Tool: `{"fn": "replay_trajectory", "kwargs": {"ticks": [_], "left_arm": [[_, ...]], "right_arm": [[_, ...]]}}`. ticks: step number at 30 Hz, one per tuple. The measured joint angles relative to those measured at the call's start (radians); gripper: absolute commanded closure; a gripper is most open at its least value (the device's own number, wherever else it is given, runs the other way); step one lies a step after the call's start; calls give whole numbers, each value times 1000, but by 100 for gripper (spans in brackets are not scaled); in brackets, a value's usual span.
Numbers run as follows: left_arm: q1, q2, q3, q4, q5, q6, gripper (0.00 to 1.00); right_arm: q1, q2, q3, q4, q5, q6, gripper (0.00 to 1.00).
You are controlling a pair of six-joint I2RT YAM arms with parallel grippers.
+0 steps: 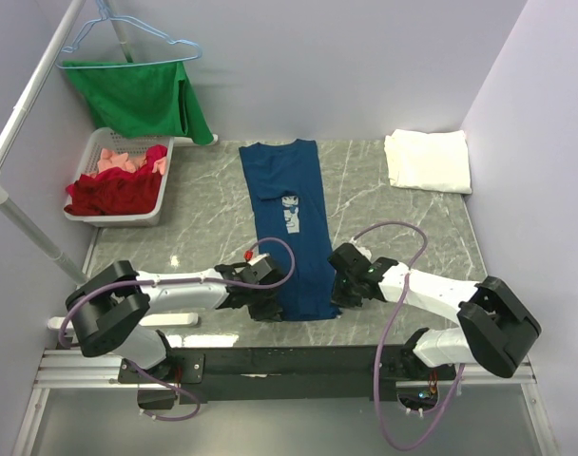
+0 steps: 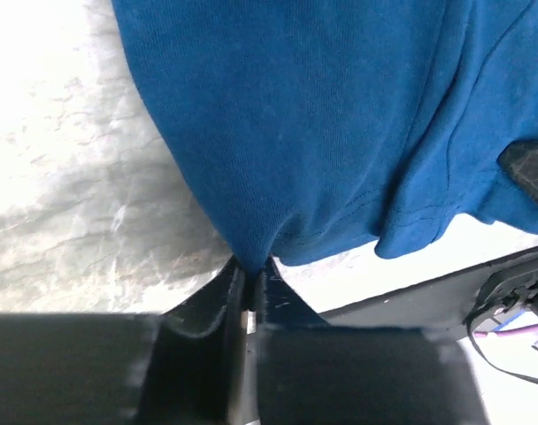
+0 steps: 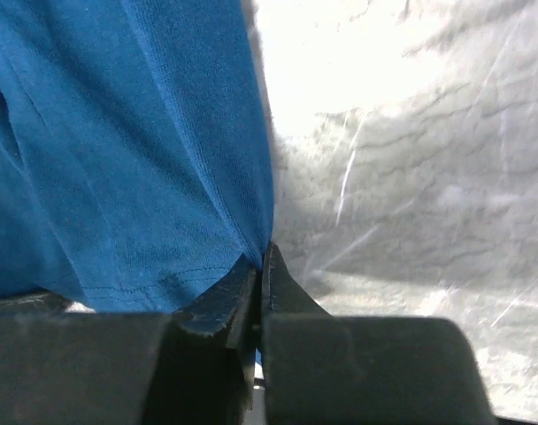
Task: Fold and stack the t-shirts
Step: Fold the tshirt
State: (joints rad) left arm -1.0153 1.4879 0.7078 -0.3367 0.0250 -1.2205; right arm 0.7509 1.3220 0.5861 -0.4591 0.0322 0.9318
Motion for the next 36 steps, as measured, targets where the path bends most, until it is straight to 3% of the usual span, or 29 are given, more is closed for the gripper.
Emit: {"fn": "replay_trajectory", "kwargs": {"ticks": [6, 19, 22, 23, 27, 36], "left_arm": [[-3, -52, -11, -92, -65, -39, 99], [-13, -323, -134, -297, -142, -150, 99], [-31, -333, -148, -300, -145, -166, 85], [-39, -332, -151, -303, -146, -173, 71], [-85, -338, -155, -325, -157, -209, 45], [-132, -428, -158, -377, -188, -264, 39]], "right_arm": [[61, 16, 13, -24, 14, 40, 100], [284, 26, 14, -25, -27, 155, 100], [313, 39, 24, -31, -29, 174, 100], [318, 42, 28, -33, -30, 177, 100], [335, 57, 42, -43, -30, 192, 100], [343, 69, 51, -51, -32, 205, 100]]}}
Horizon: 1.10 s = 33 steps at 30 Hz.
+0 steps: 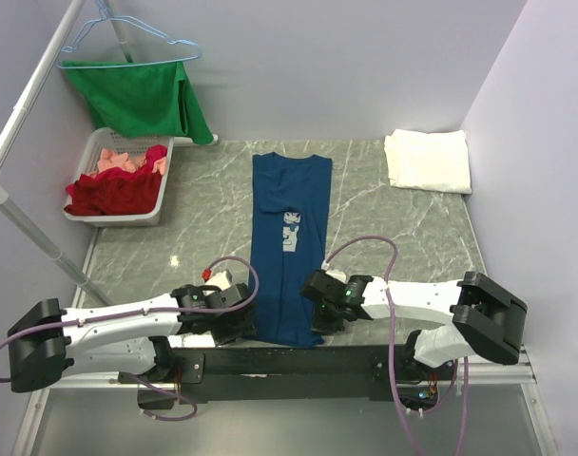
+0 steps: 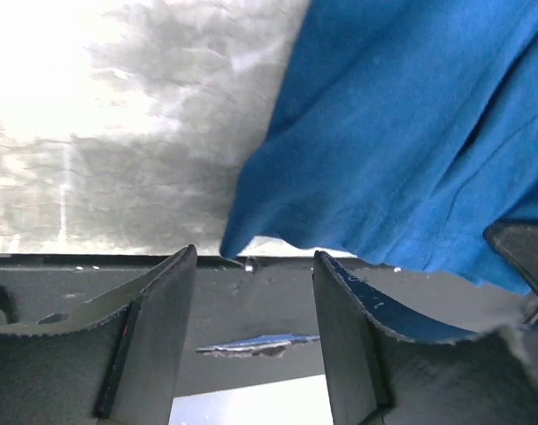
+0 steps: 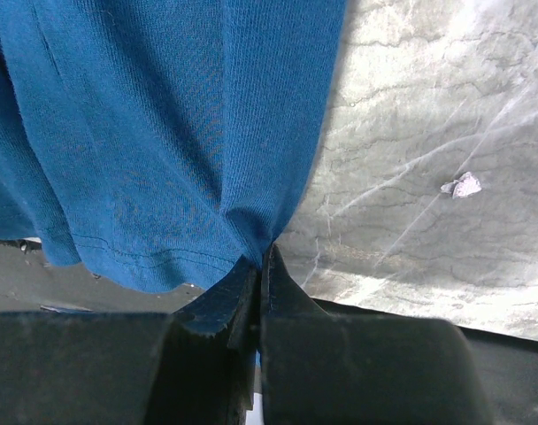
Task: Fold and stack the t-shirts
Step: Fold the tshirt
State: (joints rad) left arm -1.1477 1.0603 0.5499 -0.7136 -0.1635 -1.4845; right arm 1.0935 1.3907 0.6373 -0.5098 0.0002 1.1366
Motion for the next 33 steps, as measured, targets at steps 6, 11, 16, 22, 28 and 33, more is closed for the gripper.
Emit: {"fn": "replay_trajectory", "kwargs": {"ticks": [6, 11, 16, 22, 28, 33], "left_arm": [[-2, 26, 0, -2, -45, -7, 43], [-1, 119, 11, 28, -53, -6, 54], [-2, 162, 28, 76, -69, -3, 74], [-3, 179, 32, 97, -82, -2, 99], [-8, 148, 32, 58, -95, -7, 99], [-9, 88, 37, 23, -108, -8, 99]], "right_arm": [[0, 0, 0, 0, 0, 1, 100], [2, 2, 0, 1, -1, 5, 100], [2, 6, 2, 1, -2, 8, 100], [2, 10, 6, -3, -2, 8, 100], [2, -6, 6, -7, 2, 19, 100], [9, -18, 6, -15, 16, 33, 100]]}}
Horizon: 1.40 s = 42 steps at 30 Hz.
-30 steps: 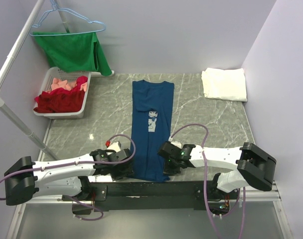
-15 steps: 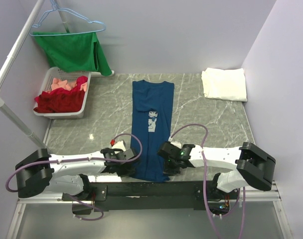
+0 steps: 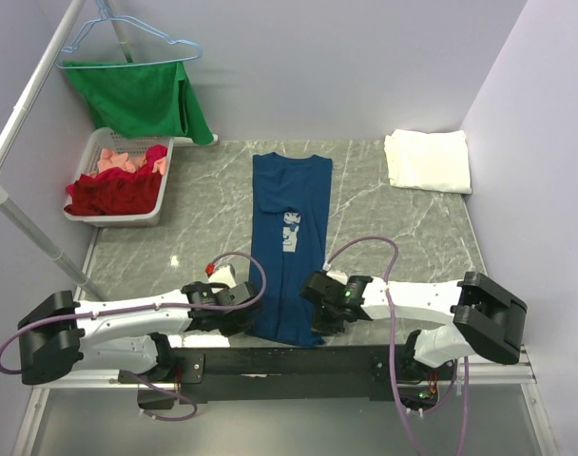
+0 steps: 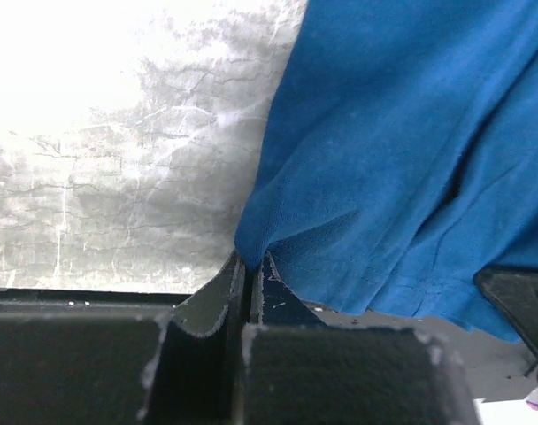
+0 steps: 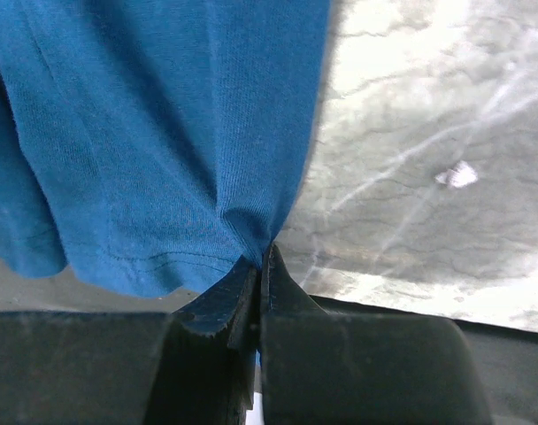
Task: Fold and stack the t-shirts
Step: Fold the tshirt
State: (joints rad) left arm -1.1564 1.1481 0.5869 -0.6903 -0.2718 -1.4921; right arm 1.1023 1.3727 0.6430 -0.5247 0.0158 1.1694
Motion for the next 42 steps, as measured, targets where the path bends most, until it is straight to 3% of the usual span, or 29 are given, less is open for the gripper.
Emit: {"fn": "replay_trajectory", "kwargs": {"ticks": [10, 17, 28, 42], "left_arm": [[7, 13, 96, -7, -44, 8, 99], [110, 84, 186, 6, -59, 84, 99], [290, 251, 364, 61, -59, 279, 99], [463, 534, 611, 126, -15, 487, 99]], "right_arm": [[6, -24, 27, -160, 108, 17, 100], [-22, -38, 159, -290, 219, -5, 100], [-248, -23, 304, -286, 296, -172, 100], [-478, 248, 520, -181, 275, -387, 100]]}}
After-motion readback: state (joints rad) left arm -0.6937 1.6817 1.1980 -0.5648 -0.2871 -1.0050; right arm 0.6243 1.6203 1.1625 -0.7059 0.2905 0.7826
